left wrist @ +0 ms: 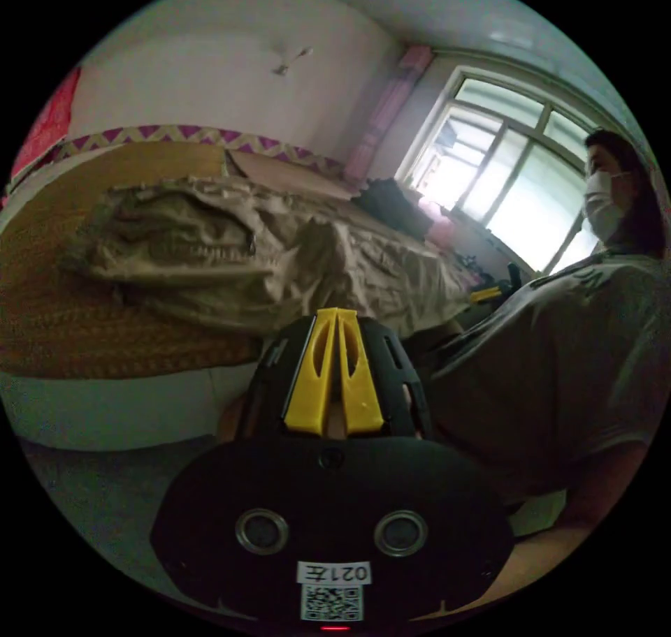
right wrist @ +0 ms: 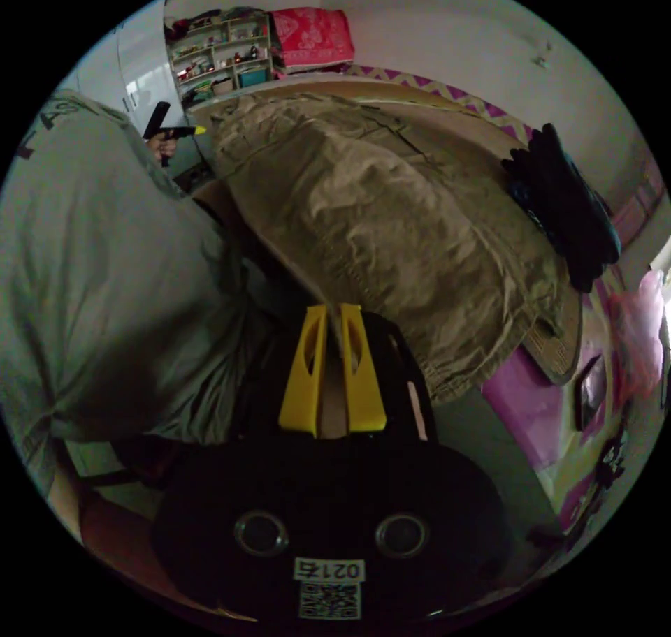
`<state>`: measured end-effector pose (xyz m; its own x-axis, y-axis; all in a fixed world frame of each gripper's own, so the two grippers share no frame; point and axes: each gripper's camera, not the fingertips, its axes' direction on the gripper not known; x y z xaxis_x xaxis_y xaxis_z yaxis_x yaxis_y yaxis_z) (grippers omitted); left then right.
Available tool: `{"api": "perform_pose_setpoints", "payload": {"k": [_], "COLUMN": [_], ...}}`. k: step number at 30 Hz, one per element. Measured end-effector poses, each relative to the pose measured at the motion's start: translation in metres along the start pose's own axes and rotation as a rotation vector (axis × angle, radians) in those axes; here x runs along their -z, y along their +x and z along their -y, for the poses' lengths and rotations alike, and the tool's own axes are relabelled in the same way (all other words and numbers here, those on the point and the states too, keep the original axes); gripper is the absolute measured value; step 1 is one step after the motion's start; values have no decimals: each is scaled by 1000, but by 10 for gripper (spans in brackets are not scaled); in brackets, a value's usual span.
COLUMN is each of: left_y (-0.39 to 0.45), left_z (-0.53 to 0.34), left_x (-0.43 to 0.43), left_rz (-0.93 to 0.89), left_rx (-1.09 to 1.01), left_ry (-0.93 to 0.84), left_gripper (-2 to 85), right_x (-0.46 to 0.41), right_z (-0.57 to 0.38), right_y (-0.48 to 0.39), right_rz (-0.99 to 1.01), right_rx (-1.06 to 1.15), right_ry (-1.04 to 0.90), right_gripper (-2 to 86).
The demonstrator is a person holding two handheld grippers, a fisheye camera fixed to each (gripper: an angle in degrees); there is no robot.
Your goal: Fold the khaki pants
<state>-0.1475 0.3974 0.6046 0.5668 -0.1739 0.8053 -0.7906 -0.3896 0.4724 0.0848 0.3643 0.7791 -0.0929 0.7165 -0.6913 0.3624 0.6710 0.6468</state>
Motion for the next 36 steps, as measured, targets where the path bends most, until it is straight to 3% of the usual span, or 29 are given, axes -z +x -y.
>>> {"api": "perform_pose_setpoints", "payload": {"k": [5,7,12,17,22,26,30,33,36], "left_y": [15,10,-38,-89,-142,-194,-225,-220,-210], "left_z": [91,138,258,313,350,364,367,378,401], "left_x": [-13,-39,-136,-182,-188,-169,-143,-145,-144], "left_rz": [244,242,250,379,449,438,337,370,471], "left_rx": [-133,-169,-290,-390,-351,-193,-45,-120,-215], "left_ry": [-11,-53,-268,-424,-570,-681,-554,-538,-525], "left_gripper": [-1,16,83,92,109,121,93,47,-1], "right_x": [48,44,-41,-112,-153,-180,-198,-210,-222], "right_z": [18,46,163,240,282,295,308,318,337], "right_y": [68,109,243,315,355,382,399,400,391], "right_rz": [-91,-185,-158,-97,-45,9,51,-43,-90], "right_rx": [-64,-88,-75,21,112,112,59,55,103], "right_ry": [199,211,75,-49,-193,-236,-196,-189,-235], "right_gripper": [68,81,96,106,110,108,79,4,-7]}}
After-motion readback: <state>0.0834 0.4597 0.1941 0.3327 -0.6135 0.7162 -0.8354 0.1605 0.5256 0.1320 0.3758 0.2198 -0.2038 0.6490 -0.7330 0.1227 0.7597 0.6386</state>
